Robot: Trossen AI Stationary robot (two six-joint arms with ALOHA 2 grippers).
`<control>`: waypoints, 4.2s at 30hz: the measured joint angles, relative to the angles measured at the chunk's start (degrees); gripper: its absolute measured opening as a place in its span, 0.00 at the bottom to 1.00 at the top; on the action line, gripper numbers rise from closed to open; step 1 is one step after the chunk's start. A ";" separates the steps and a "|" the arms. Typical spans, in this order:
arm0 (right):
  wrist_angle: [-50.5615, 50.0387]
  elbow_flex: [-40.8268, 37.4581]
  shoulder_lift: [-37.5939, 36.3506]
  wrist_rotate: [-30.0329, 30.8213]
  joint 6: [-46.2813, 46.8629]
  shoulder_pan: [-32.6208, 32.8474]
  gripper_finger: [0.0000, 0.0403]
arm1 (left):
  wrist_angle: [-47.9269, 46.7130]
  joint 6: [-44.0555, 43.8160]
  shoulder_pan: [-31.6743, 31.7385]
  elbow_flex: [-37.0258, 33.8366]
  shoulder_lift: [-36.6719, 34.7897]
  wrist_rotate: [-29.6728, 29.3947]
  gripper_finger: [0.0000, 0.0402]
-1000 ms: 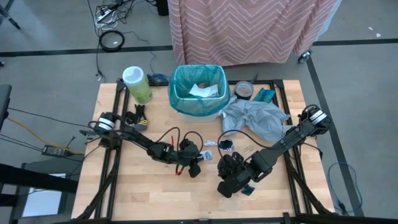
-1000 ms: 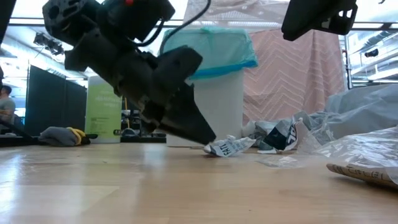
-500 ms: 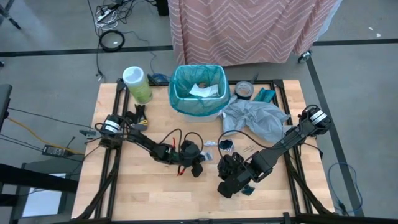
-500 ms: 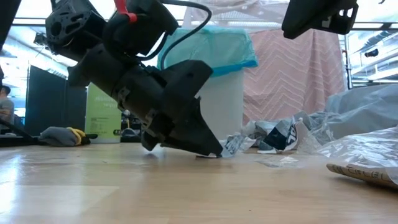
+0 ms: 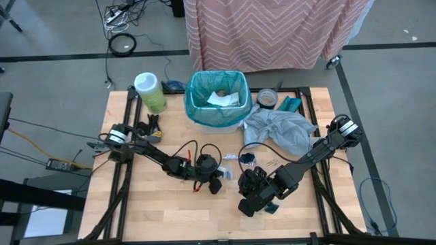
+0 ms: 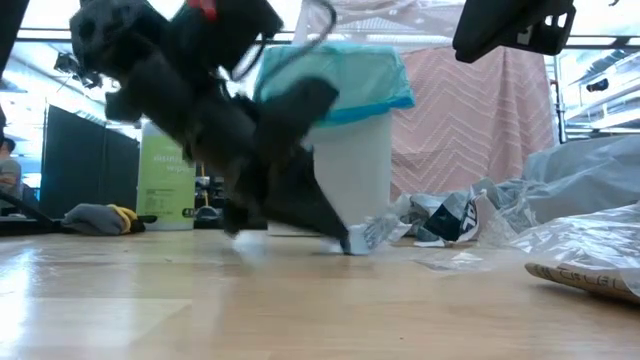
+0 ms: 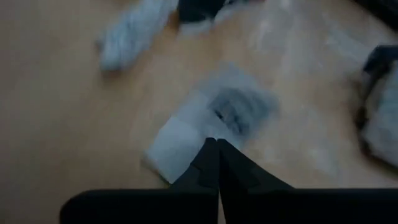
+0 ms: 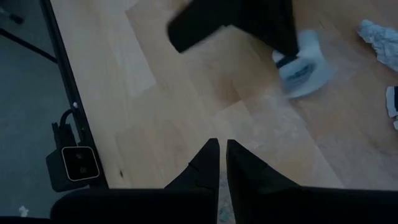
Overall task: Place trash/remove bag and relplace
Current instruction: Put the white paper into the trash bin
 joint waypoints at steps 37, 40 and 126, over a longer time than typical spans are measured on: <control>1.01 0.00 0.00 0.33 -5.95 0.02 0.05 | 4.99 28.11 2.81 0.54 0.43 8.96 0.40; 1.00 0.00 0.00 0.25 -6.01 0.02 0.05 | 7.12 28.01 2.77 0.56 2.28 8.94 0.42; 1.11 0.00 -0.02 -1.59 -6.98 -2.84 0.05 | -2.86 34.48 28.31 0.51 -37.30 -2.97 0.01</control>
